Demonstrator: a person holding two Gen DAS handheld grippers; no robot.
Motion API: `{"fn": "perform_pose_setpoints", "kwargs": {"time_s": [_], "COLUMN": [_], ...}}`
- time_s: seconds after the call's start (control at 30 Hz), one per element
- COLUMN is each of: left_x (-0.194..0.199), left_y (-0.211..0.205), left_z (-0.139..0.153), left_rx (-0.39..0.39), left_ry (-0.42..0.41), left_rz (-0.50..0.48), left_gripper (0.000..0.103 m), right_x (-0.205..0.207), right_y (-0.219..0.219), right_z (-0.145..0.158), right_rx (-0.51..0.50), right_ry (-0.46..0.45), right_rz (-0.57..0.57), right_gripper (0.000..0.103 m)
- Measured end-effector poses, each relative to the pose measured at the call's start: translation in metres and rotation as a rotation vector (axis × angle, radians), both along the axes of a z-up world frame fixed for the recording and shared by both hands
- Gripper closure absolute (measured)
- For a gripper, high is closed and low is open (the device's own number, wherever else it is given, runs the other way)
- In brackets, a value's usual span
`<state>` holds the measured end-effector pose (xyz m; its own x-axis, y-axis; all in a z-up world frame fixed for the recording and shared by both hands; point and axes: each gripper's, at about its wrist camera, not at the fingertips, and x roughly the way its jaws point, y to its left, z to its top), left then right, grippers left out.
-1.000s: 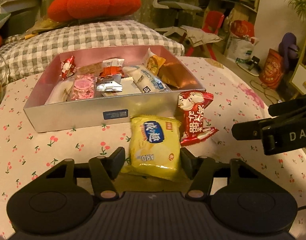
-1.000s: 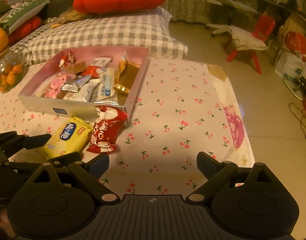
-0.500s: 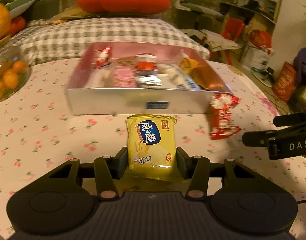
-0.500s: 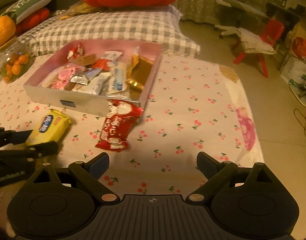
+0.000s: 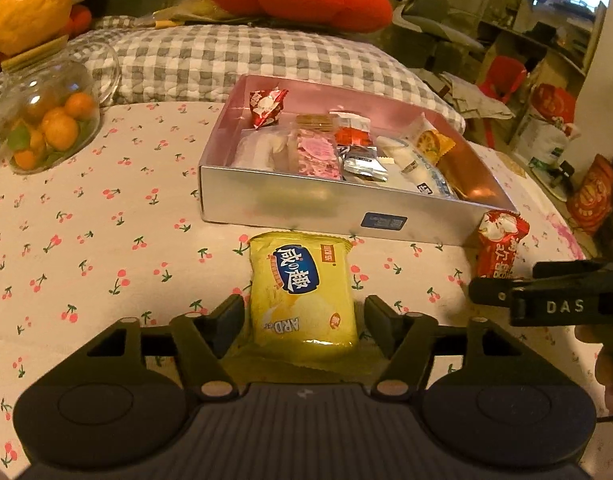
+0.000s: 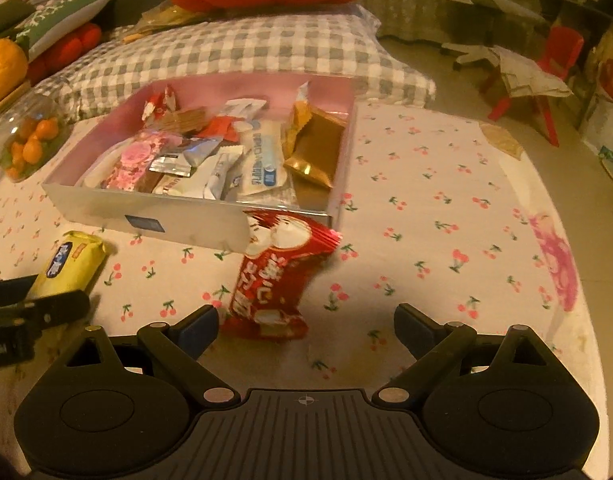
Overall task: Organize snacks
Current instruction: 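Grasp the yellow cracker packet with left tool while right tool grasps the red candy bag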
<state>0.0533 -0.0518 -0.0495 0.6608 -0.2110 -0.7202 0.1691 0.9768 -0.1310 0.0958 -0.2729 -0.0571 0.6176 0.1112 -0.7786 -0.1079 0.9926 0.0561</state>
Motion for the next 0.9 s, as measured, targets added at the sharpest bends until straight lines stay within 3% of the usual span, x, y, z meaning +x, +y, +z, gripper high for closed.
{"fn": "perform_pose_setpoints", "kwargs": {"time_s": [0.27,0.67,0.9], "left_x": [0.008,0.008,0.007], "left_y": [-0.006,-0.005,-0.003], "left_z": [-0.002,-0.001,0.0], "left_rx": [0.041,0.059,0.06], "left_ry": [-0.002,-0.003,0.0], "left_rz": [-0.006,0.008,0.015], "left_gripper": [0.028,0.037,0.042], "right_x": [0.007,0.011,0.01], "right_y": [0.01,0.011,0.015], "right_z": [-0.002,0.003,0.007], "right_rx": [-0.02,0.0,-0.007], "right_ry": [0.003,-0.006,-0.007], "right_rz": [0.002,0.0,0.031], "right_gripper": [0.007,0.01,0.031]}}
